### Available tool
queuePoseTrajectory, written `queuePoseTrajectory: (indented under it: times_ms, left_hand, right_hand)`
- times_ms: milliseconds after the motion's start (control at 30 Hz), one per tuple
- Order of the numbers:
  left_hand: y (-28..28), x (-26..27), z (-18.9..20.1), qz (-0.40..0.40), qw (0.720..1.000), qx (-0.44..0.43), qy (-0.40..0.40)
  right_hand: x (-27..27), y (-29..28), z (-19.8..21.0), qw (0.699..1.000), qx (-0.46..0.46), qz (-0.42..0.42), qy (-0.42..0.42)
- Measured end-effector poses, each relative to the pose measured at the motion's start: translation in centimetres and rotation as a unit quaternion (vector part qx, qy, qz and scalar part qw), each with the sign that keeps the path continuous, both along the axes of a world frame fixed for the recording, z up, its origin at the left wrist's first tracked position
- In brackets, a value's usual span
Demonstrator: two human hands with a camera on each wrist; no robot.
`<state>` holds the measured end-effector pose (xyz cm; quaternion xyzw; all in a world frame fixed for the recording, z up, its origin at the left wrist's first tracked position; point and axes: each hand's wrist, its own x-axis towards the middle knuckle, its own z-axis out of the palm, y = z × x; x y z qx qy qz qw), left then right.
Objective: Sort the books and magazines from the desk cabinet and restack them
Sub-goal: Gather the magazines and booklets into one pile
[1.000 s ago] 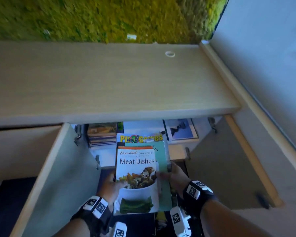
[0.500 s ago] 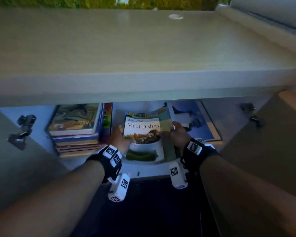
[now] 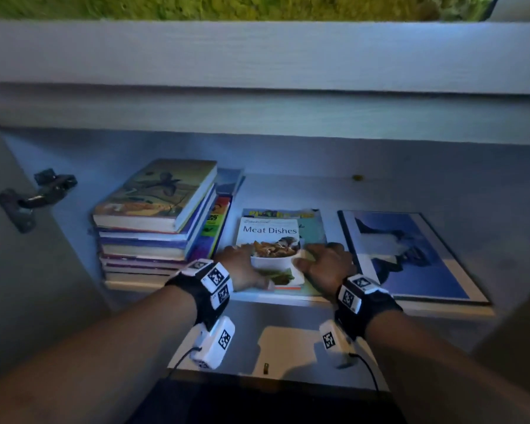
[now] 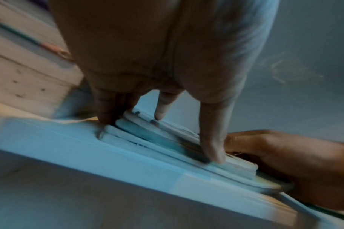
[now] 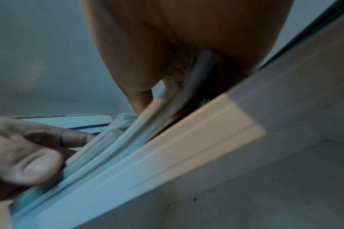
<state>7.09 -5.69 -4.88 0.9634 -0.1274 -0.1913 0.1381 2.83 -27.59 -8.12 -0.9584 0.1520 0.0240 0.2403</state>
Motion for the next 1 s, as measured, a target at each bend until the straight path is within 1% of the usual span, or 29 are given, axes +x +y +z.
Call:
queuePoseTrajectory:
  times_ms: [67,167,333,467,733,800,867,900,933,1000]
  left_hand:
    - [0.1,-0.7,0.0,-0.007,1.000,0.024,-0.006]
    - [0.2,-1.2,0.3,0.006,0.999,0.031,-0.013]
    - [0.5,-1.9,0.2,0.012,0.999,0.046,-0.014]
    - [0.3,-1.9,0.5,0.000,0.998,0.060,-0.008]
    - [0.2,-1.9,0.9,-0.012,0.998,0.062,-0.005]
    - [0.1,-2.6,0.8,-0.022,0.997,0.073,-0.029]
    - [0.2,-3.5,0.5,-0.043,0.990,0.087,-0.103]
    - [0.1,-4.0,0.7,-0.055,0.988,0.077,-0.125]
    - [0.3,-4.4,1.1,-0.065,0.988,0.069,-0.124]
    - [1.5,-6.3,2.9,-0.072,0.995,0.047,-0.056]
  right_hand:
    - [-0.2,0.4,0.3,1.000,-0.013,0.006,0.010]
    - [-0.2,0.9,1.0,0.999,-0.024,0.015,0.014]
    - [-0.2,1.6,0.5,0.997,-0.062,0.043,0.017]
    - [0.0,1.0,-0.1,0.996,-0.066,0.057,0.006]
    - [-0.9,1.6,-1.4,0.995,-0.087,0.039,-0.030]
    - [-1.1,1.6,-1.4,0.995,-0.085,0.048,-0.035]
    - [-1.3,1.3,-1.8,0.996,-0.060,0.054,-0.025]
    - [-1.3,0.9,-1.6,0.998,-0.035,0.048,-0.018]
    - [-1.3,0.4,-1.6,0.998,-0.007,0.057,-0.012]
    - [-2.4,-0.1,-1.1,0.992,0.095,0.083,0.004]
